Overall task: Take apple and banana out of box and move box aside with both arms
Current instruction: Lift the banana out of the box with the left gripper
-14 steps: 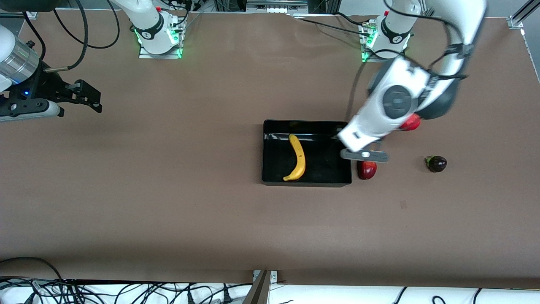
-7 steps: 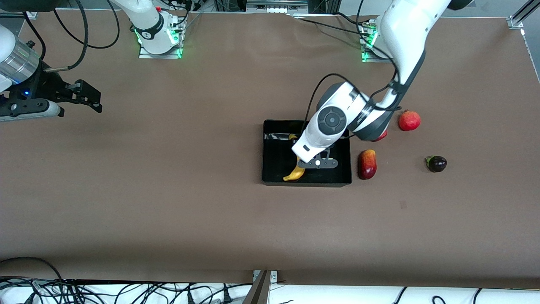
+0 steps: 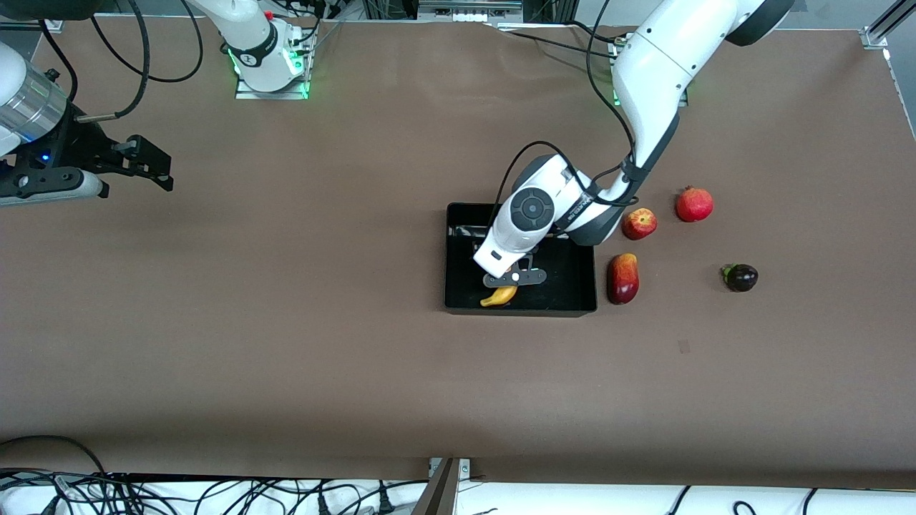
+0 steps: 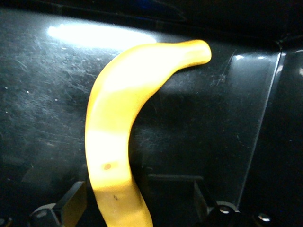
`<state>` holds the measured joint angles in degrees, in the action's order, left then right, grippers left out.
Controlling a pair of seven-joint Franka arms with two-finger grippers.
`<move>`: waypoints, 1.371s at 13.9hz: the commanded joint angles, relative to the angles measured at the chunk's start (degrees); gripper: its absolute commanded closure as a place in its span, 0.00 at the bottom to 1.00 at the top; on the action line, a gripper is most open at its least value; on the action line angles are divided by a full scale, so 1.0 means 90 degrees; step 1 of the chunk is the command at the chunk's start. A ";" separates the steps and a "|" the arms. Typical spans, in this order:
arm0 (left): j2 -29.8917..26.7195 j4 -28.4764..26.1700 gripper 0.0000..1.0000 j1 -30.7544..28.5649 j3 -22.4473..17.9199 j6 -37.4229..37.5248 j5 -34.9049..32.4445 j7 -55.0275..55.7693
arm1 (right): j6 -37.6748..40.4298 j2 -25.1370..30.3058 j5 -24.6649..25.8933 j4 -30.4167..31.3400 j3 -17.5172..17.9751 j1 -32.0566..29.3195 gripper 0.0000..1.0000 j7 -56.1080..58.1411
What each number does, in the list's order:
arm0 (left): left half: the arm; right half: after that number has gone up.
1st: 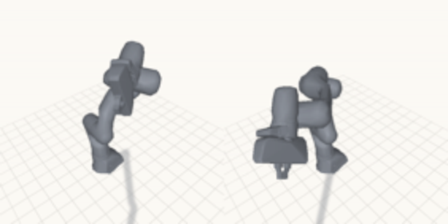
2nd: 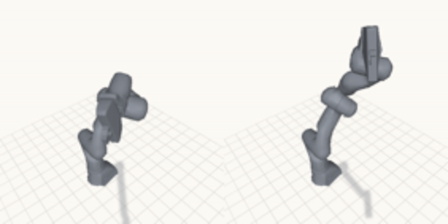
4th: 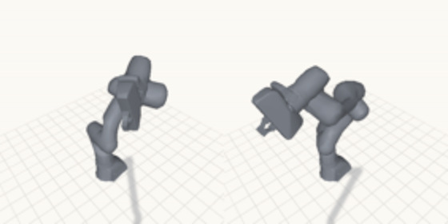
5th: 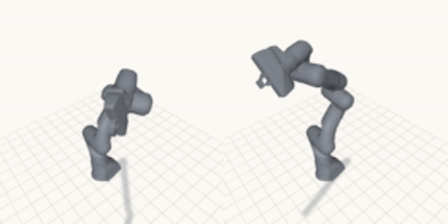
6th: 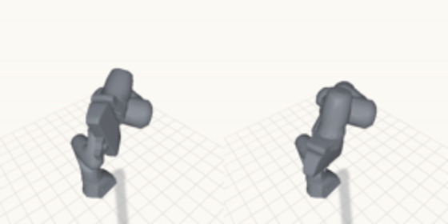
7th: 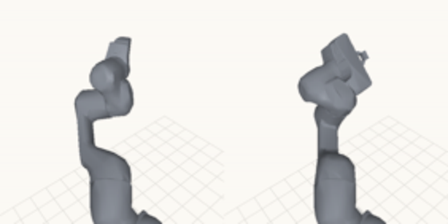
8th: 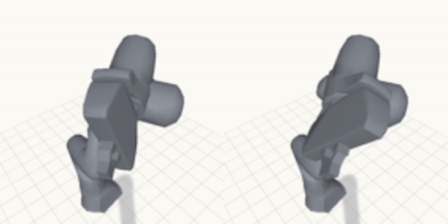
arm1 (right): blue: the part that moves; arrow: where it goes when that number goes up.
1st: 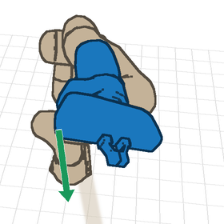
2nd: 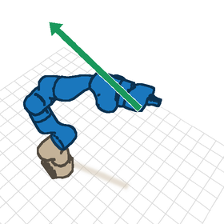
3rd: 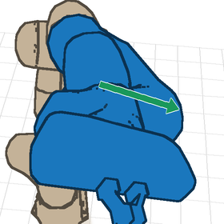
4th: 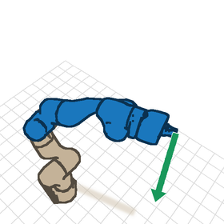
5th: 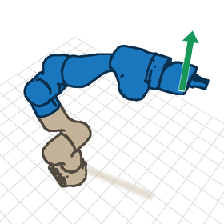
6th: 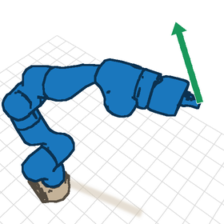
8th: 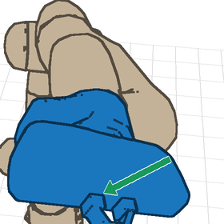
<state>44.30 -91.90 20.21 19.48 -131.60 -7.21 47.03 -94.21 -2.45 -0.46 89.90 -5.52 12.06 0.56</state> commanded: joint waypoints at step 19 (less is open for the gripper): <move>-0.1201 0.1432 1.00 -0.1910 -0.0036 0.4113 -0.0389 -0.1949 | -0.0010 -0.0030 -0.0114 -0.0009 0.0096 0.0066 0.00 0.0065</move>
<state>33.86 -78.25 9.40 18.68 -96.73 -9.29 38.37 -94.22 -2.45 -0.46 89.89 -4.75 12.34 0.59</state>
